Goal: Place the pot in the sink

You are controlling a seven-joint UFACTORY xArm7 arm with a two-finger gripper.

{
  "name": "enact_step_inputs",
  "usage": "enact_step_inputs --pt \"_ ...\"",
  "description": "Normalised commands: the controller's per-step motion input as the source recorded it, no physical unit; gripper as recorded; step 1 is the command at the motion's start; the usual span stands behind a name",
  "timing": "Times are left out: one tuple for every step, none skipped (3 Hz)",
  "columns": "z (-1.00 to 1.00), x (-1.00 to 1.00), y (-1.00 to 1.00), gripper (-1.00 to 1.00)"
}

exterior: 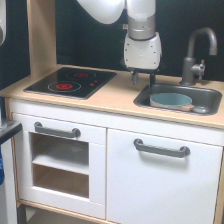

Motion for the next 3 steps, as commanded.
enact_step_inputs --pt "0.52 -0.34 -0.06 1.00" --pt "0.49 -0.36 -0.06 1.00" --pt "0.41 -0.35 -0.06 1.00"
